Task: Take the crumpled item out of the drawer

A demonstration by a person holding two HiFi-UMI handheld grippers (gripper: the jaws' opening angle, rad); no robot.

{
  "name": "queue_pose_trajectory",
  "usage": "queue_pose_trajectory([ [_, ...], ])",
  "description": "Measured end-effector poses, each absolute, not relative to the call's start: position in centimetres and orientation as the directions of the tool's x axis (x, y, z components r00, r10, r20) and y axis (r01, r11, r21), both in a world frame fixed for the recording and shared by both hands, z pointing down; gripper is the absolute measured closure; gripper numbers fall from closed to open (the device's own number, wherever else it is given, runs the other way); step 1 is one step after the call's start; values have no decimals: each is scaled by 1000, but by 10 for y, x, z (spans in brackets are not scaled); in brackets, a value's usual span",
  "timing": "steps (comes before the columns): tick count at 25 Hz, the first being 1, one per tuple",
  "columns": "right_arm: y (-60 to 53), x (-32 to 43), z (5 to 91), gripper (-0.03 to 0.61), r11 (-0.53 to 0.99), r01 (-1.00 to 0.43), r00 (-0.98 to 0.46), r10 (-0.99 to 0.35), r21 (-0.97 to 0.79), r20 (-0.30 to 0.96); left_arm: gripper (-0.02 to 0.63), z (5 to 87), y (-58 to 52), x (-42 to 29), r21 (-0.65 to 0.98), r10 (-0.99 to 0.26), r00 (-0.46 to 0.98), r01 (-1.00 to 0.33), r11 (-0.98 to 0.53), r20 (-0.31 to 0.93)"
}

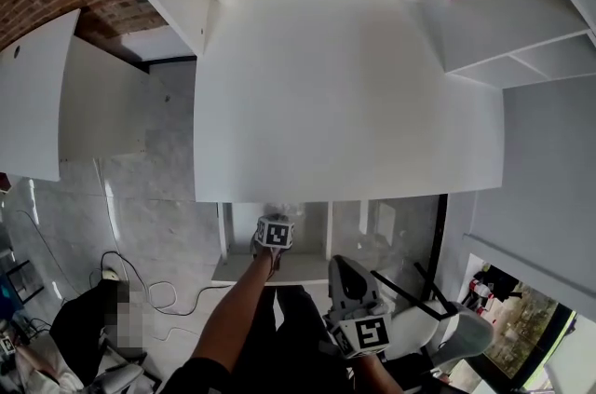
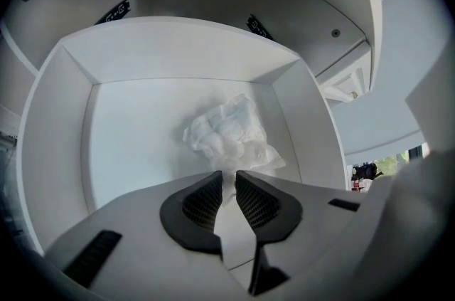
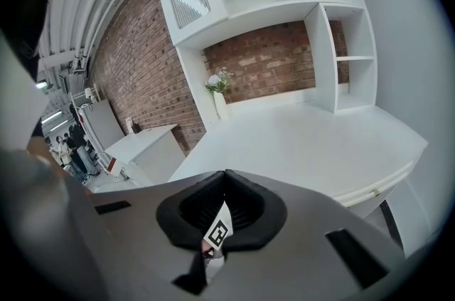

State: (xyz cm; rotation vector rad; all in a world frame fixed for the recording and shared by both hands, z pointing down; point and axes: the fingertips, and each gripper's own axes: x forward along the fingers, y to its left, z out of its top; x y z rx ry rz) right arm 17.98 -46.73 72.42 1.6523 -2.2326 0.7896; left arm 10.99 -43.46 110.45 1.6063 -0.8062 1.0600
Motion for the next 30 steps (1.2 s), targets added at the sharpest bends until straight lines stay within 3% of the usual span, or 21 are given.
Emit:
queue_pose_trajectory([
  [8,-434,192,680,565,236,-937,-329,-845,-257,422,563,1051,-425,86,303,-104,347,-904,-302,932],
  [13,-394,200,643,565,273,-933,-346,-861,-236,373,568,970,-423,63,246,-306,343,-917,-314,888],
  [21,-307,197,571,565,393,-904,-426,-864,-170,269,571,764,-343,24,189,-675,332,-942,-278,659],
  [30,-244,180,533,565,421,-895,-444,-874,-149,199,571,631,-251,-5,166,-829,318,-948,-271,460],
])
